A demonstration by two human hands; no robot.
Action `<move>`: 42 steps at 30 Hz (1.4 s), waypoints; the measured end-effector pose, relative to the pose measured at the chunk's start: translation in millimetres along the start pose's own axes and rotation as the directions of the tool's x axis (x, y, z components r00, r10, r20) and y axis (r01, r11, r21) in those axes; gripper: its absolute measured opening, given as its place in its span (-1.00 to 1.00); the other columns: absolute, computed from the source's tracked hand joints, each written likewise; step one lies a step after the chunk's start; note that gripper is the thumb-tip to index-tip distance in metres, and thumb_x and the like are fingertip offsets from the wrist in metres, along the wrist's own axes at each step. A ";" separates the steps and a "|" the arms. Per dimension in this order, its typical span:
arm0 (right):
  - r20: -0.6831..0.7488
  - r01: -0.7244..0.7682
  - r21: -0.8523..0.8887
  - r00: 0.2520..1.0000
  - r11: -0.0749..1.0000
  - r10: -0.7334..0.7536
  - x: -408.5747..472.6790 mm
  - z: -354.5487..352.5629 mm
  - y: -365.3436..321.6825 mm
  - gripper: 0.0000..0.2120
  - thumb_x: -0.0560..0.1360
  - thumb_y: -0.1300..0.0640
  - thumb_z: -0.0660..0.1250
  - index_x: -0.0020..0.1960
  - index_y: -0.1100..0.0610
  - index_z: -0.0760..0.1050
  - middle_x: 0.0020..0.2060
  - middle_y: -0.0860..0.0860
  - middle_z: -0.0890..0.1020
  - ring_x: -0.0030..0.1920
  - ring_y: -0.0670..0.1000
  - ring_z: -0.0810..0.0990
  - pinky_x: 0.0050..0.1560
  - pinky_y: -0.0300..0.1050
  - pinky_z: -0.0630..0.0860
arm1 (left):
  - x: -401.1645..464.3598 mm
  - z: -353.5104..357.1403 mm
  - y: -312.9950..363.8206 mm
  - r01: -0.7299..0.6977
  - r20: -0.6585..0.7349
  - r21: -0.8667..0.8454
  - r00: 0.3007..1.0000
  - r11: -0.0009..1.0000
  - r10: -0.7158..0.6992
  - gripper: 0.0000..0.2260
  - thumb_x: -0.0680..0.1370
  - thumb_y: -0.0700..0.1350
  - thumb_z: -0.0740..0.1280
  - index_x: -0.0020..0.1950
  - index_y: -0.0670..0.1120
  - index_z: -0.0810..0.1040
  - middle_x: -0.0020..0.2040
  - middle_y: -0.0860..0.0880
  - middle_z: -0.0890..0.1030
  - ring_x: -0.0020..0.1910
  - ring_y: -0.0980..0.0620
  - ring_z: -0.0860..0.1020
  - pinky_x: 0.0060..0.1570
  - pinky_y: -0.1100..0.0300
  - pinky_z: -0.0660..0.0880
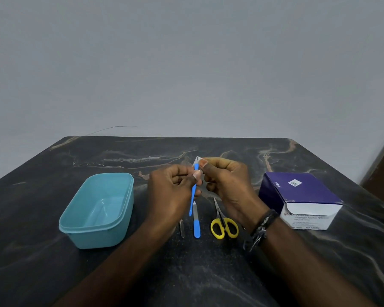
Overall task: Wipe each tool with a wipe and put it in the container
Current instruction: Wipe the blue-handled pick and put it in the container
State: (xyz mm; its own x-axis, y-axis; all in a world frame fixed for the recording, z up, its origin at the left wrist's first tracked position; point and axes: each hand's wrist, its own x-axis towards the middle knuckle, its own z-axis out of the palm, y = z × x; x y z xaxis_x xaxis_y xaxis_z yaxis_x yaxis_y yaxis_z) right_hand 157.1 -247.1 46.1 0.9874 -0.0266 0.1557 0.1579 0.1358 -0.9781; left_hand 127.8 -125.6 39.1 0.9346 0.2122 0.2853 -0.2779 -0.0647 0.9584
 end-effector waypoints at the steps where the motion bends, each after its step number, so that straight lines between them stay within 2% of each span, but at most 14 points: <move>1: 0.004 -0.009 0.007 1.000 1.000 0.009 0.1 0.0 -0.2 -0.92 0.48 0.20 0.41 -0.14 0.18 0.67 -0.33 0.12 0.58 -0.31 0.03 0.47 -0.32 -0.12 0.43 | -0.1 0.0 -0.3 0.003 -0.001 -0.004 1.000 1.000 -0.003 -0.93 0.49 -0.18 0.43 -0.16 -0.02 0.63 -0.31 -0.05 0.70 -0.33 -0.02 0.69 -0.28 0.11 0.64; 3: 0.016 -0.033 0.026 0.999 0.999 0.032 0.7 0.4 -1.2 -0.87 0.50 0.18 0.39 -0.12 0.24 0.65 -0.30 0.17 0.57 -0.30 0.07 0.49 -0.31 -0.12 0.44 | -0.2 0.1 -1.2 0.009 0.002 -0.006 1.000 1.000 -0.009 -0.93 0.49 -0.18 0.43 -0.17 -0.02 0.63 -0.30 -0.05 0.70 -0.32 -0.04 0.69 -0.25 0.07 0.64; 5: 0.047 -0.078 0.097 0.996 0.992 0.073 1.2 1.1 -3.5 -0.79 0.54 0.16 0.32 -0.16 0.29 0.60 -0.35 0.13 0.55 -0.37 0.01 0.50 -0.35 -0.15 0.41 | 0.0 0.3 -2.3 0.022 0.003 -0.013 1.000 1.000 -0.022 -0.95 0.50 -0.17 0.42 -0.16 -0.04 0.63 -0.29 -0.06 0.70 -0.30 -0.07 0.69 -0.21 0.00 0.65; 9: 0.165 -0.154 0.243 0.980 0.958 0.116 0.6 -2.2 -9.0 -0.80 0.52 0.23 0.21 -0.14 0.27 0.58 -0.30 0.09 0.56 -0.36 -0.04 0.48 -0.36 -0.18 0.39 | 1.4 0.6 -2.2 0.060 0.001 -0.048 0.998 0.997 -0.060 -0.96 0.52 -0.16 0.40 -0.13 -0.07 0.63 -0.29 -0.08 0.70 -0.29 -0.09 0.69 -0.18 -0.03 0.66; 13: 0.166 -0.089 0.148 0.984 0.985 0.064 1.7 -5.0 -6.2 -0.78 0.50 0.39 0.22 0.04 0.36 0.60 -0.28 0.13 0.61 -0.35 -0.04 0.51 -0.34 -0.20 0.41 | 1.6 0.0 -2.0 0.047 -0.012 -0.057 0.999 0.997 -0.048 -0.97 0.51 -0.16 0.41 -0.13 -0.08 0.63 -0.29 -0.07 0.70 -0.31 -0.07 0.69 -0.22 0.03 0.66; 17: 0.203 -0.027 0.095 0.979 0.995 0.007 1.9 -6.1 -2.7 -0.81 0.52 0.27 0.32 0.07 0.36 0.60 -0.31 0.12 0.62 -0.36 -0.08 0.56 -0.33 -0.21 0.43 | 0.7 -0.4 -0.7 -0.006 -0.031 -0.055 0.999 0.998 0.004 -0.95 0.50 -0.18 0.43 -0.17 -0.09 0.64 -0.32 -0.06 0.68 -0.38 0.04 0.64 -0.30 0.14 0.64; 23: 0.176 0.002 0.016 0.984 1.000 -0.004 3.5 -5.9 1.0 -0.83 0.51 0.20 0.35 -0.01 0.29 0.64 -0.30 0.13 0.59 -0.32 -0.06 0.51 -0.31 -0.16 0.42 | 0.1 0.2 -2.1 -0.021 -0.009 -0.027 1.000 0.999 0.021 -0.90 0.50 -0.19 0.43 -0.19 -0.02 0.62 -0.28 -0.05 0.69 -0.34 0.00 0.66 -0.29 0.15 0.65; 29: 0.085 0.008 0.045 0.996 0.999 -0.012 4.0 -3.9 1.8 -0.87 0.51 0.20 0.36 -0.09 0.24 0.65 -0.30 0.19 0.51 -0.33 0.02 0.42 -0.29 -0.08 0.41 | -1.3 2.0 -1.7 0.009 0.064 -0.041 0.998 0.999 -0.006 -0.85 0.50 -0.29 0.41 -0.13 -0.02 0.62 -0.27 -0.07 0.69 -0.38 0.08 0.60 -0.32 0.19 0.63; 33: 0.101 0.074 -0.041 0.992 0.996 -0.069 1.3 -1.8 2.8 -0.83 0.53 0.19 0.34 -0.09 0.29 0.63 -0.39 0.11 0.54 -0.38 -0.03 0.42 -0.37 -0.16 0.39 | -2.3 1.6 -1.9 0.024 0.044 -0.063 0.999 0.998 -0.021 -0.87 0.50 -0.29 0.40 -0.12 -0.06 0.63 -0.28 -0.10 0.68 -0.40 0.08 0.60 -0.37 0.21 0.62; 35: 0.114 0.089 -0.074 0.990 0.993 -0.080 -0.1 -1.3 2.0 -0.83 0.52 0.20 0.34 -0.09 0.30 0.63 -0.38 0.13 0.54 -0.38 -0.03 0.42 -0.40 -0.19 0.37 | -1.5 0.2 -3.0 0.028 0.039 -0.074 0.999 0.997 -0.025 -0.88 0.50 -0.29 0.40 -0.11 -0.08 0.63 -0.28 -0.10 0.68 -0.40 0.07 0.60 -0.39 0.21 0.60; 40: 0.010 0.100 -0.048 0.995 0.994 -0.100 0.2 -3.6 0.6 -0.85 0.51 0.18 0.36 -0.10 0.27 0.65 -0.41 0.11 0.48 -0.41 -0.03 0.38 -0.43 -0.21 0.36 | -2.8 2.0 -5.0 0.030 0.064 -0.039 0.998 0.999 -0.028 -0.94 0.52 -0.29 0.39 -0.05 -0.19 0.64 -0.28 -0.12 0.67 -0.40 0.09 0.58 -0.42 0.23 0.58; 42: 0.019 0.116 -0.067 0.993 0.991 -0.115 -0.8 -3.0 0.7 -0.84 0.51 0.18 0.36 -0.11 0.26 0.64 -0.43 0.11 0.47 -0.43 -0.04 0.37 -0.45 -0.21 0.35 | -3.8 2.4 -5.7 0.024 0.060 -0.036 0.998 0.999 -0.022 -0.95 0.52 -0.29 0.39 -0.07 -0.18 0.63 -0.27 -0.13 0.67 -0.40 0.09 0.57 -0.42 0.23 0.57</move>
State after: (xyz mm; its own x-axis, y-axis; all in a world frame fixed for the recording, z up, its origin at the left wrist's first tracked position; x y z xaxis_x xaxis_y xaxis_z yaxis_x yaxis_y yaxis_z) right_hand 156.4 -250.0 44.8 0.9628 -0.0227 0.2694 0.2703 0.0648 -0.9606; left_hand 126.4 -128.5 32.5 0.9521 0.1550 0.2637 -0.2632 -0.0241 0.9644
